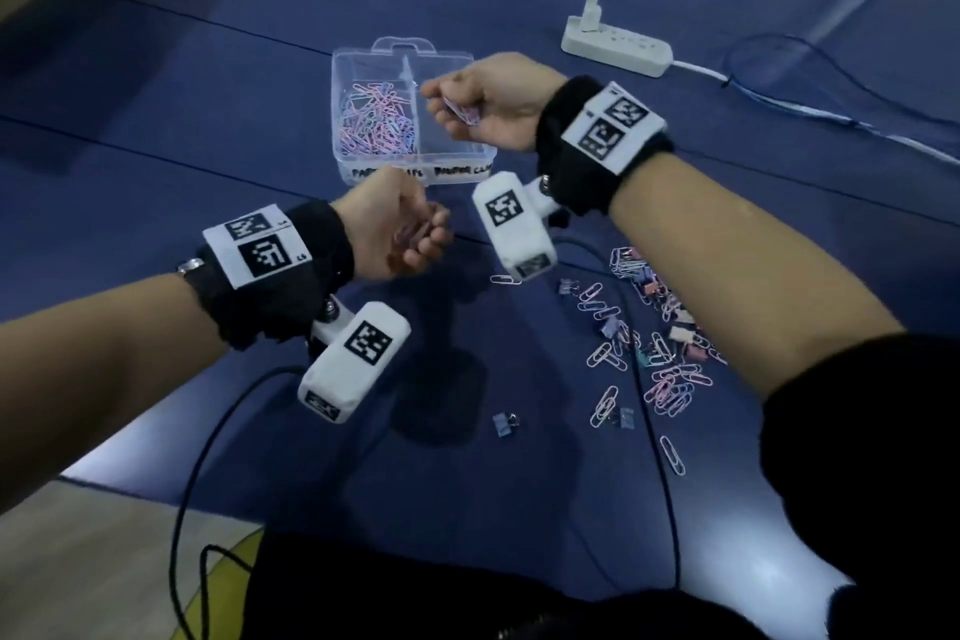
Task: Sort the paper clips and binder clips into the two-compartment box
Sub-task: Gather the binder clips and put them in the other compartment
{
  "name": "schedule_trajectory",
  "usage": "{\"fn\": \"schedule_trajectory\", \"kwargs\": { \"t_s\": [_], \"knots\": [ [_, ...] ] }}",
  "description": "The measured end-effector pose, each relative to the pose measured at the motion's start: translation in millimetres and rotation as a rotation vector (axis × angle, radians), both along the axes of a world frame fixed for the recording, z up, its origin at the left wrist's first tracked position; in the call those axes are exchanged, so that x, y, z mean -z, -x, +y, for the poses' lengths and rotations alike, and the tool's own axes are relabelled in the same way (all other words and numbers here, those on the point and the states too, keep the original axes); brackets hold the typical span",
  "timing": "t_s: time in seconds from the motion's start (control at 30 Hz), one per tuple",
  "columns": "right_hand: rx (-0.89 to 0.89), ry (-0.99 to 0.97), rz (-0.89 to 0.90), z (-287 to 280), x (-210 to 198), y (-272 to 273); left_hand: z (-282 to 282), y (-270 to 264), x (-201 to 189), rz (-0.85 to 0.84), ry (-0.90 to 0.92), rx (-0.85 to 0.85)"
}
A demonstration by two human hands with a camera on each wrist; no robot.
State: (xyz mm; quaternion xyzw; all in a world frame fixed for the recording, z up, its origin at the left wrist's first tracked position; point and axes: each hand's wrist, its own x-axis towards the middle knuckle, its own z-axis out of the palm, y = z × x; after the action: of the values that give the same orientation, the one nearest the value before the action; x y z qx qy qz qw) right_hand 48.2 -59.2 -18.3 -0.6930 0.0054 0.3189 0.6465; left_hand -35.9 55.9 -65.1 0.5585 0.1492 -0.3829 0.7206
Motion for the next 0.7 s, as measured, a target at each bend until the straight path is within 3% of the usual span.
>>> {"fn": "schedule_trajectory", "kwargs": {
  "t_s": [0.13,0.27,0.4,0.53,0.6,0.7],
  "knots": [
    [0.112,-0.104,0.062,35.2,5.7,-5.6,6.0,6.4,9.7,0.016,-0.078,-0.112],
    [-0.013,-0.102,0.073,43.6,16.5,-12.6,11.2,7.8,10.0,0.040,-0.060,-0.217],
    [-0.102,-0.200,-0.016,32.7,13.8,-6.4,15.3,4.4,2.4,0.062,0.038,-0.259],
    [-0.002,-0.326,-0.121,6.0,0.0,4.8,19.2,-4.5,-13.2,-0.017,0.096,-0.234],
    [0.030,-0.235,-0.224,-17.2,-7.0,16.8,25.6,-12.7,-26.7,-0.094,0.111,-0.296],
    [-0.084,0.168,-0.467,-63.9,-10.8,38.9,36.7,-30.9,-43.6,-0.248,0.058,-0.413]
  ]
}}
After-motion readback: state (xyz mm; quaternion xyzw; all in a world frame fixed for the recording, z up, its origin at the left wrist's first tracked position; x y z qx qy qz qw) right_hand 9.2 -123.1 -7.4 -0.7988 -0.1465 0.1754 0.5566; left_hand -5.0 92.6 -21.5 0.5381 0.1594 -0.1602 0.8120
